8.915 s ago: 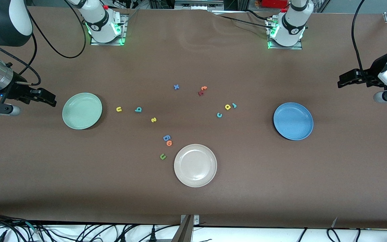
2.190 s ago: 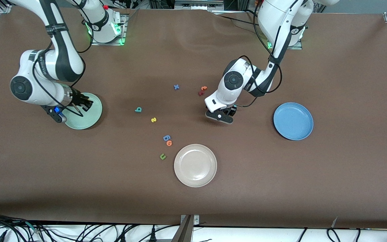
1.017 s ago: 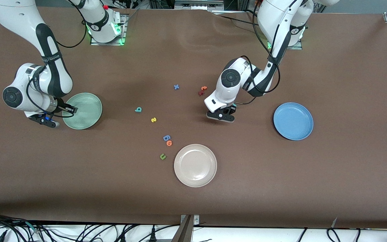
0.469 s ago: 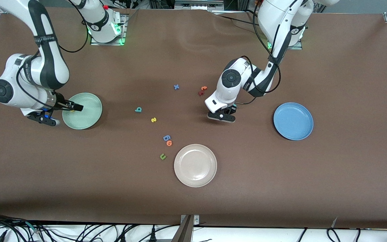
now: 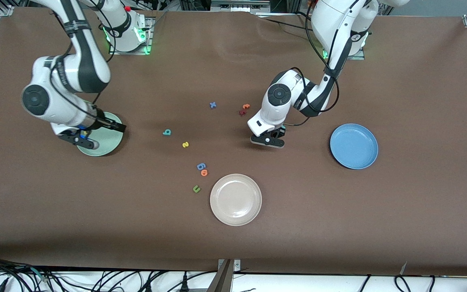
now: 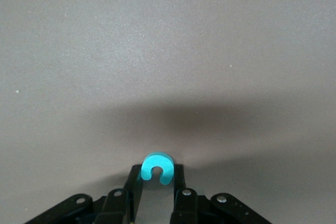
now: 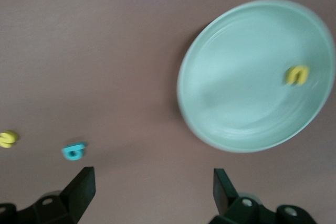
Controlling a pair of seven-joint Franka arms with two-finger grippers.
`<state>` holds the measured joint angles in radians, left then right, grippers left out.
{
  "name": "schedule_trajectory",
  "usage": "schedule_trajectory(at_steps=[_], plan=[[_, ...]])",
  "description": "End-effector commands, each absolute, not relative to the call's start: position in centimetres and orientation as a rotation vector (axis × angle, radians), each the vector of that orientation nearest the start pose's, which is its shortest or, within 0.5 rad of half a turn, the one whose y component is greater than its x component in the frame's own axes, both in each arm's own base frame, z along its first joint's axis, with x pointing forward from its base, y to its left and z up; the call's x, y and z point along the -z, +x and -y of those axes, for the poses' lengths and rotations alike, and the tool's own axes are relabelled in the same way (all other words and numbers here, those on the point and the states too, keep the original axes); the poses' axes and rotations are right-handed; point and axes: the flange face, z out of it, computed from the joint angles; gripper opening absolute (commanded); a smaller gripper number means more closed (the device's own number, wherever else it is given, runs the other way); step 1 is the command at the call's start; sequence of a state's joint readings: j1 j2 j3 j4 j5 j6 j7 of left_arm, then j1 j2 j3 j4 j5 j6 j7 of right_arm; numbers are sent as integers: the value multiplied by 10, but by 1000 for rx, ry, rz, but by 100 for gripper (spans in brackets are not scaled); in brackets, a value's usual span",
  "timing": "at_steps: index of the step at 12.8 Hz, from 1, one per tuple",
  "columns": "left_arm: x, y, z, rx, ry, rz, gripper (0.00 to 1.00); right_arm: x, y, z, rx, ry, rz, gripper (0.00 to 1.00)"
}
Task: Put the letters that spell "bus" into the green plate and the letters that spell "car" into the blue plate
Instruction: 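Carry the teal c to the blue plate while the right gripper reaches the b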
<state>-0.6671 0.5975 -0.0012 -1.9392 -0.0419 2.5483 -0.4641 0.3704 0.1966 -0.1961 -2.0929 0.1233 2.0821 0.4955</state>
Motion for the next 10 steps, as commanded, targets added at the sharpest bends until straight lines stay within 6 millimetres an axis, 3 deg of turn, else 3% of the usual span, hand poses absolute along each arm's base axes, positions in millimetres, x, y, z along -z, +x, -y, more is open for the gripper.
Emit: schedule_trajectory(at_steps=[1, 6, 10], plan=[[-169, 482, 385, -1, -3142, -267, 25, -311, 540, -141, -289, -3017, -888, 99], [-182, 494, 381, -47, -3122, -246, 16, -252, 524, -216, -213, -2907, -1225, 99], [-210, 521, 369, -185, -3058, -225, 12, -209, 507, -224, -136, -2861, -1290, 99]])
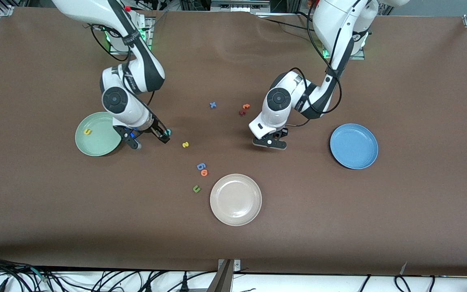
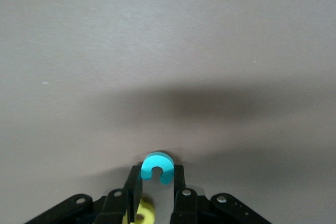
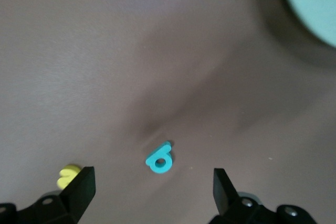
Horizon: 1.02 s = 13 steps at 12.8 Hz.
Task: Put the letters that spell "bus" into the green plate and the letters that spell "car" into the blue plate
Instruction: 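Carry the teal c to the blue plate while the right gripper reaches the b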
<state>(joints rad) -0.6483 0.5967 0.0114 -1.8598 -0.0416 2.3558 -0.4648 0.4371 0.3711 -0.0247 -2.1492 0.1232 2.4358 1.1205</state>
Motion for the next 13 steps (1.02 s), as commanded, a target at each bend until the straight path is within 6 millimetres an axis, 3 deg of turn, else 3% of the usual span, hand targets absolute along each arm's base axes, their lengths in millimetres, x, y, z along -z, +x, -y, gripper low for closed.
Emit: schedule_trajectory(at_steps=[1, 4, 7, 9, 10, 13], plan=[[-216, 530, 360, -225, -3037, -260, 12, -201, 502, -232, -128, -2853, -1310, 99], [-235, 560, 314, -379, -2985, -412, 12, -186, 497, -247, -88, -2809, -1366, 99], [-248, 590, 237, -577, -2950, -595, 11, -180, 494, -253, -83, -2799, -1387, 97], [-248, 605, 183, -616, -2916, -706, 6, -176, 490, -251, -93, -2806, -1394, 94], [-247, 608, 163, -657, -2880, -764, 6, -174, 487, -249, -98, -2807, -1397, 91], [-241, 613, 120, -711, -2845, -875, 6, -171, 482, -244, -97, -2812, -1398, 68]])
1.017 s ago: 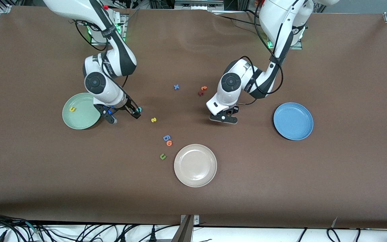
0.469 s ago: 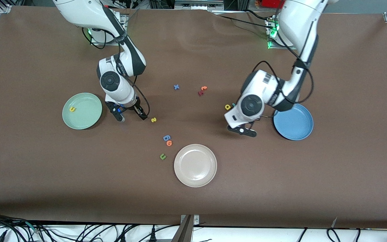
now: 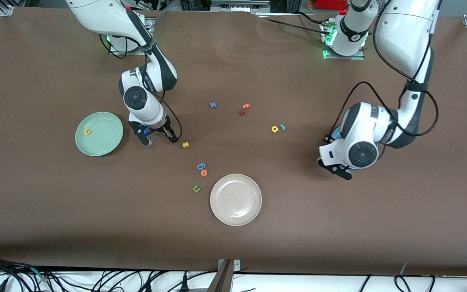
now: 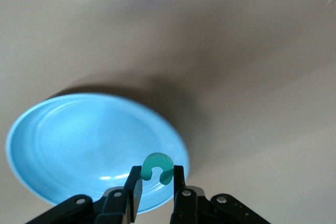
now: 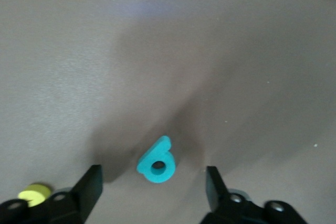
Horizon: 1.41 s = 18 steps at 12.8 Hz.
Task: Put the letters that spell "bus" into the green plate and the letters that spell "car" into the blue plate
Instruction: 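Carry the teal c to the blue plate while the right gripper reaches the b, then grasp the teal b with the right gripper while the left gripper reaches the a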
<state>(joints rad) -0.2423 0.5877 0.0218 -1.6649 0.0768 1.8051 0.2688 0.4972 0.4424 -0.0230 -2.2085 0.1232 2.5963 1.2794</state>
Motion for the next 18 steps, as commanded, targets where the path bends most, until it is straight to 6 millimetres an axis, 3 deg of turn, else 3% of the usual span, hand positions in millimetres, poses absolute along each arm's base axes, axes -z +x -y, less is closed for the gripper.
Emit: schedule_trajectory(at_steps=[1, 3, 4, 5, 6, 10, 12, 13, 16, 18], plan=[[-240, 614, 109, -718, -2831, -893, 6, -170, 481, -243, -88, -2807, -1397, 63], [-235, 617, 91, -734, -2815, -935, 7, -171, 481, -242, -84, -2805, -1396, 51], [-230, 619, 71, -754, -2824, -947, 26, -170, 480, -242, -85, -2808, -1393, 46], [-225, 621, 56, -770, -2833, -986, 53, -170, 480, -241, -87, -2811, -1388, 46], [-225, 622, 55, -767, -2843, -1003, 100, -169, 480, -239, -87, -2815, -1388, 46], [-233, 619, 93, -735, -3034, -800, 100, -169, 484, -227, -77, -2817, -1402, 49], [-240, 616, 140, -695, -3157, -566, 100, -169, 488, -218, -69, -2833, -1380, 49], [-242, 611, 168, -666, -3171, -532, 100, -168, 489, -217, -70, -2832, -1385, 49], [-248, 598, 227, -580, -3220, -424, 100, -168, 489, -217, -68, -2825, -1398, 49], [-251, 572, 255, -398, -3264, -412, 100, -169, 489, -219, -65, -2816, -1407, 49]])
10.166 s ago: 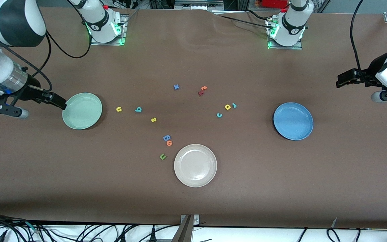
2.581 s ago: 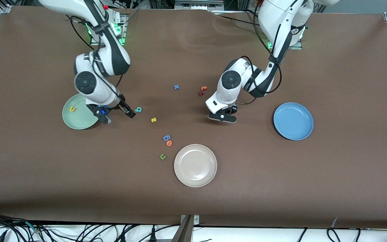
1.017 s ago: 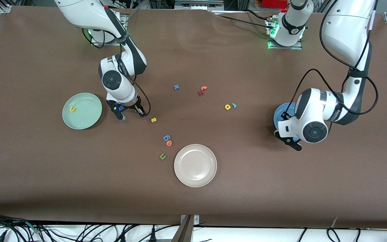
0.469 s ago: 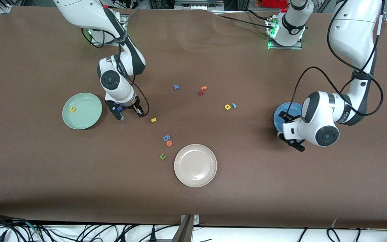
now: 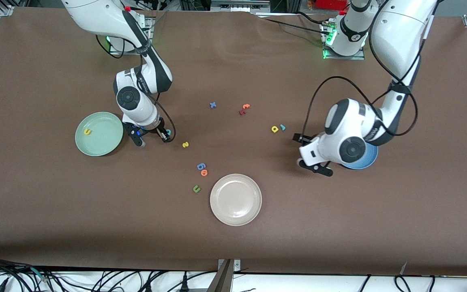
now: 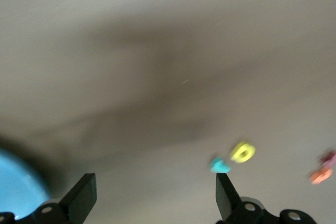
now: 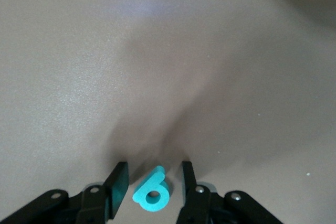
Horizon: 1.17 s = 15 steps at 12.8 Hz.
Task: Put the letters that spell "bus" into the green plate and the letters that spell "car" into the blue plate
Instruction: 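Grasp the teal b with the right gripper while the left gripper reaches the a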
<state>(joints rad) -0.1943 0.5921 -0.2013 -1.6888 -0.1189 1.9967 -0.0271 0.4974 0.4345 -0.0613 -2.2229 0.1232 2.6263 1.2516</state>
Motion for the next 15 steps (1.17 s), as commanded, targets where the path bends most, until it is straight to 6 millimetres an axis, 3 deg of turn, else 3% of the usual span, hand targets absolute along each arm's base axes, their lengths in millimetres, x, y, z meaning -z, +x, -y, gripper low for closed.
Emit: schedule_trajectory(at_steps=[1, 7, 10, 15], plan=[[-248, 553, 264, -266, -3285, -405, 100, -169, 489, -220, -65, -2806, -1423, 49], [-226, 481, 329, -33, -3182, -376, 99, -171, 487, -232, -65, -2777, -1446, 49], [-214, 464, 348, -31, -3145, -372, 97, -172, 487, -233, -65, -2775, -1445, 50], [-194, 456, 348, -65, -3144, -385, 92, -175, 490, -235, -84, -2726, -1487, 50]])
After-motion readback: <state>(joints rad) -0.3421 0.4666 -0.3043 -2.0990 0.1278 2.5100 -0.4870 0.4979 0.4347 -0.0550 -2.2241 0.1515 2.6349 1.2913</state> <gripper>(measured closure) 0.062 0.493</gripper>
